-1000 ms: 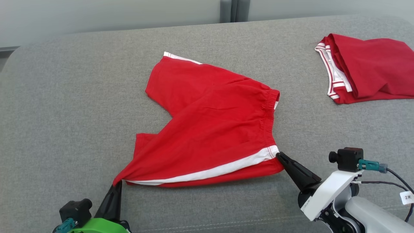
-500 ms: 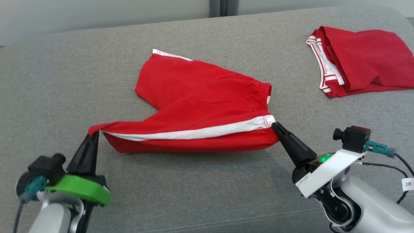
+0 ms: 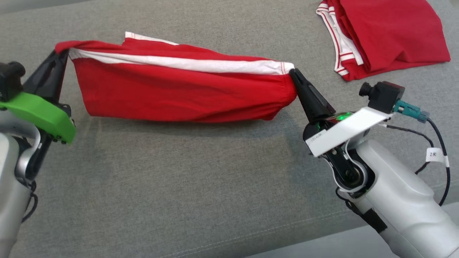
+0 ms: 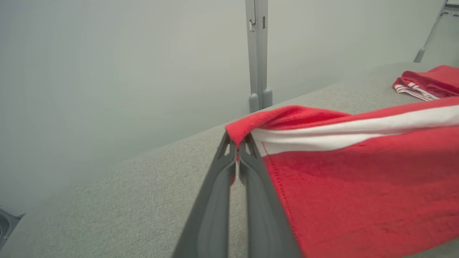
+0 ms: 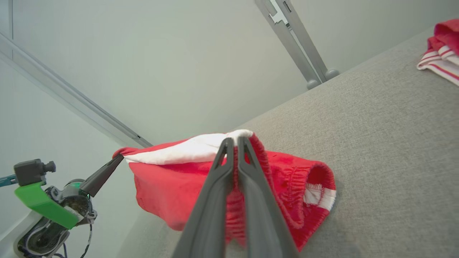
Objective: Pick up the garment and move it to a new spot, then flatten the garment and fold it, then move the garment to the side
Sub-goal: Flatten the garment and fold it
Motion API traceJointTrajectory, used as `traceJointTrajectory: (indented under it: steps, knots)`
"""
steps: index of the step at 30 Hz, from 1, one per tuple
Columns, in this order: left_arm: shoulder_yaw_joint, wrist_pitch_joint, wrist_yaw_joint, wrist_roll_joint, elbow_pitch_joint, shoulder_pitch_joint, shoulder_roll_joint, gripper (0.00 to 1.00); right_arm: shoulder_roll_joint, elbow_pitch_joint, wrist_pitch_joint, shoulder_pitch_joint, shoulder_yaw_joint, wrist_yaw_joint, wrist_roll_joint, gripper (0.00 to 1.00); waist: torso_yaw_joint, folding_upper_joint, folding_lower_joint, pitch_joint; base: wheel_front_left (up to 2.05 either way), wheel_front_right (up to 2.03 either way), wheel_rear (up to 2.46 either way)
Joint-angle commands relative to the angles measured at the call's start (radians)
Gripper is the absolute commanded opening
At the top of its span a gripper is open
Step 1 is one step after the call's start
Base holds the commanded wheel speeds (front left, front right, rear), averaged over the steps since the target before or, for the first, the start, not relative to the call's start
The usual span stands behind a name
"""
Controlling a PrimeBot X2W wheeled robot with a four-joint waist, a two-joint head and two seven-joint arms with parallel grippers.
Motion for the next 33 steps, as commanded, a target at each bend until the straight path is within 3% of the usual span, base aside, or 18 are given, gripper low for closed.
traceJointTrajectory:
  steps: [1, 4, 14, 30, 31, 32, 33]
  knots:
    - [-0.016, 0.014, -0.002, -0.025, 0.016, -0.044, 0.016, 0.0, 0.017, 0.023, -0.002, -0.03, -0.008, 0.0, -0.011, 0.0, -0.065, 0.0, -0.0001, 0.067, 0.0, 0.0, 0.0]
    - [-0.088, 0.051, -0.002, -0.048, 0.07, -0.154, 0.067, 0.0, 0.07, 0.089, -0.002, -0.097, -0.019, 0.0, -0.02, 0.0, -0.098, 0.0, -0.0001, 0.105, 0.0, 0.0, 0.0]
    - [-0.277, 0.106, -0.002, -0.117, 0.265, -0.396, 0.116, 0.0, 0.16, 0.217, -0.002, -0.227, -0.014, 0.0, -0.036, 0.0, -0.144, 0.0, -0.0001, 0.203, 0.0, 0.0, 0.0]
    - [-0.491, -0.027, -0.002, -0.199, 0.489, -0.563, 0.08, 0.0, 0.218, 0.296, -0.003, -0.301, -0.023, 0.0, -0.125, 0.0, -0.147, 0.0, -0.0001, 0.262, 0.0, 0.0, 0.0]
    - [-0.502, -0.039, -0.002, -0.205, 0.5, -0.567, 0.076, 0.04, 0.218, 0.298, -0.003, -0.3, -0.027, 0.0, -0.133, 0.0, -0.146, 0.0, -0.0001, 0.261, 0.0, 0.0, 0.0]
    - [-0.509, -0.057, -0.002, -0.205, 0.508, -0.572, 0.076, 0.5, 0.218, 0.3, -0.003, -0.299, -0.034, 0.0, -0.146, 0.21, -0.145, 0.0, -0.0001, 0.259, 0.0, 0.0, 0.0]
    - [-0.518, -0.075, -0.002, -0.209, 0.519, -0.578, 0.074, 1.0, 0.219, 0.303, -0.003, -0.296, -0.038, 0.0, -0.156, 0.72, -0.143, 0.0, -0.0001, 0.257, 0.0, 0.0, 0.0]
